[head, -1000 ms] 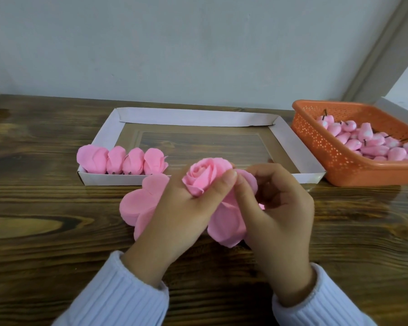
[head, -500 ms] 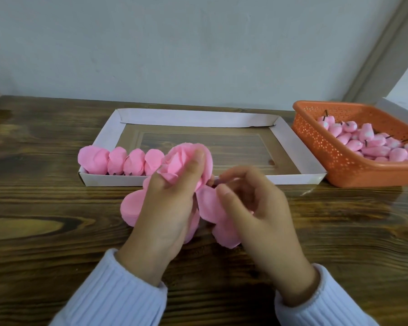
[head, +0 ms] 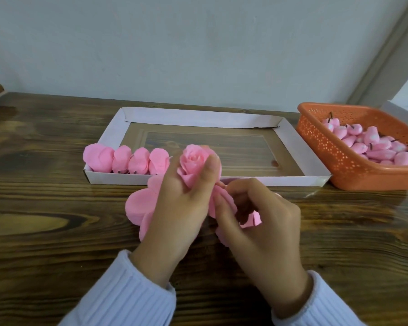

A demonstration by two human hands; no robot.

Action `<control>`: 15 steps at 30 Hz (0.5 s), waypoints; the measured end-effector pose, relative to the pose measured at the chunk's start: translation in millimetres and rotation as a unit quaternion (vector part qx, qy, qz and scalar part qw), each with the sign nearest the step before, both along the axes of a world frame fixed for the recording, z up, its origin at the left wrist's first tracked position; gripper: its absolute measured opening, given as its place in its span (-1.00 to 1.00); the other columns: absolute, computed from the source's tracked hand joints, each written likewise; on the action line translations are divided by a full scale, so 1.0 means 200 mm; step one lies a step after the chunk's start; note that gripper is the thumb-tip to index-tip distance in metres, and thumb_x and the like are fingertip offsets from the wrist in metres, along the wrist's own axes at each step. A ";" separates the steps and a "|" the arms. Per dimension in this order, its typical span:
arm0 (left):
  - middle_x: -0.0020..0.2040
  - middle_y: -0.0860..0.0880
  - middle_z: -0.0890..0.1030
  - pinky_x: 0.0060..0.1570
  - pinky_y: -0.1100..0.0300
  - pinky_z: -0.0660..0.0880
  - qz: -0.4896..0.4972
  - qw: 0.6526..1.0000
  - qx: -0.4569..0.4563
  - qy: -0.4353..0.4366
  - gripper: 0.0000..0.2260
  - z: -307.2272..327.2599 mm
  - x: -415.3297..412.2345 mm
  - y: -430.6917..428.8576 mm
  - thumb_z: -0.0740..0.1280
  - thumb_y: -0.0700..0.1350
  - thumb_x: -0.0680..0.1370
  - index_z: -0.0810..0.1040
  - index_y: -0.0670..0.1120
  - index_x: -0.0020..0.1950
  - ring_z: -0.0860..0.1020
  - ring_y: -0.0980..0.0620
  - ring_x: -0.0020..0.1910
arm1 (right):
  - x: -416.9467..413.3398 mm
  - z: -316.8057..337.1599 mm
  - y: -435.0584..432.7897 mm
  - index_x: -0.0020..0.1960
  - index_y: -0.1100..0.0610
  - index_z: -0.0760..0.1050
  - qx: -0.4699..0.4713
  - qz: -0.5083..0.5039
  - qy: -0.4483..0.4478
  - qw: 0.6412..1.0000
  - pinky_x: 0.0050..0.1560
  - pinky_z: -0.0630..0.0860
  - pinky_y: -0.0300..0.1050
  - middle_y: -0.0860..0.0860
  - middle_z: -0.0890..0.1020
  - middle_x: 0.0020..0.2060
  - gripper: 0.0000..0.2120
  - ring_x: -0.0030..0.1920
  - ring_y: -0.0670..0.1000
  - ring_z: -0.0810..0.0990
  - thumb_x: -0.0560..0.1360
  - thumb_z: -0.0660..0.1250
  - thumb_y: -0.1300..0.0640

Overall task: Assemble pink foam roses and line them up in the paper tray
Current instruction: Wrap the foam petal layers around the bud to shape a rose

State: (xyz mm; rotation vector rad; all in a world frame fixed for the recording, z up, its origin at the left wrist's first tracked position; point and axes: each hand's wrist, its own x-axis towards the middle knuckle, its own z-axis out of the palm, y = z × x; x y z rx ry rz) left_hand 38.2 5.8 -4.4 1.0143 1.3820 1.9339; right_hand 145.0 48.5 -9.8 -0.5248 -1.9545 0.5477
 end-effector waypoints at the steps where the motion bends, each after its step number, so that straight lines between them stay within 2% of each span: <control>1: -0.44 0.02 0.61 -0.39 0.39 0.50 0.001 1.000 0.004 0.015 -0.39 0.00 0.01 0.00 0.26 0.39 0.34 0.50 -0.13 0.02 0.61 0.17 -0.44 | 0.00 0.00 0.00 -0.15 0.14 0.60 0.005 0.001 0.005 1.000 -0.36 0.46 -0.31 -0.11 0.61 -0.39 -0.91 -0.39 -0.15 0.55 0.46 0.36 0.12; 4: -0.35 0.12 0.64 -0.33 0.46 0.47 0.000 0.999 0.003 0.039 -0.57 0.00 0.01 0.01 0.27 0.38 0.41 0.50 0.05 -0.01 0.61 0.27 -0.34 | 0.00 0.01 0.00 -0.13 0.13 0.61 0.000 -0.006 0.033 0.999 -0.36 0.47 -0.30 -0.14 0.59 -0.42 -0.93 -0.39 -0.17 0.55 0.46 0.37 0.14; 8: -0.25 0.12 0.65 -0.27 0.46 0.48 -0.018 0.999 -0.009 0.048 -0.57 -0.01 0.02 0.01 0.30 0.35 0.36 0.52 0.03 -0.01 0.63 0.26 -0.22 | 0.01 0.02 0.01 -0.13 0.09 0.58 -0.039 -0.019 0.071 0.996 -0.36 0.42 -0.39 -0.27 0.54 -0.44 -0.96 -0.42 -0.22 0.55 0.45 0.43 0.14; 10: -0.24 0.18 0.65 -0.27 0.49 0.46 -0.025 0.998 -0.005 0.056 -0.59 -0.01 0.02 0.01 0.20 0.32 0.41 0.52 0.03 -0.03 0.62 0.31 -0.20 | 0.01 0.02 0.01 -0.14 0.07 0.55 -0.058 -0.016 0.087 0.994 -0.37 0.40 -0.42 -0.24 0.53 -0.47 -0.93 -0.44 -0.20 0.55 0.45 0.44 0.15; 12: -0.21 0.22 0.65 -0.27 0.51 0.46 -0.028 0.998 -0.004 0.056 -0.65 -0.02 0.02 0.01 0.18 0.30 0.45 0.53 0.08 -0.03 0.61 0.34 -0.17 | 0.01 0.02 0.01 -0.14 0.02 0.52 -0.073 -0.015 0.100 0.992 -0.38 0.39 -0.42 -0.15 0.56 -0.48 -0.90 -0.46 -0.17 0.54 0.45 0.44 0.14; 15: -0.15 0.18 0.67 -0.21 0.45 0.51 -0.032 0.998 -0.010 0.052 -0.64 -0.03 0.01 0.02 0.17 0.34 0.41 0.57 0.14 -0.04 0.63 0.28 -0.13 | 0.01 0.02 0.01 -0.16 0.02 0.51 -0.087 -0.024 0.105 0.990 -0.40 0.38 -0.42 -0.08 0.59 -0.42 -0.89 -0.48 -0.16 0.53 0.43 0.41 0.19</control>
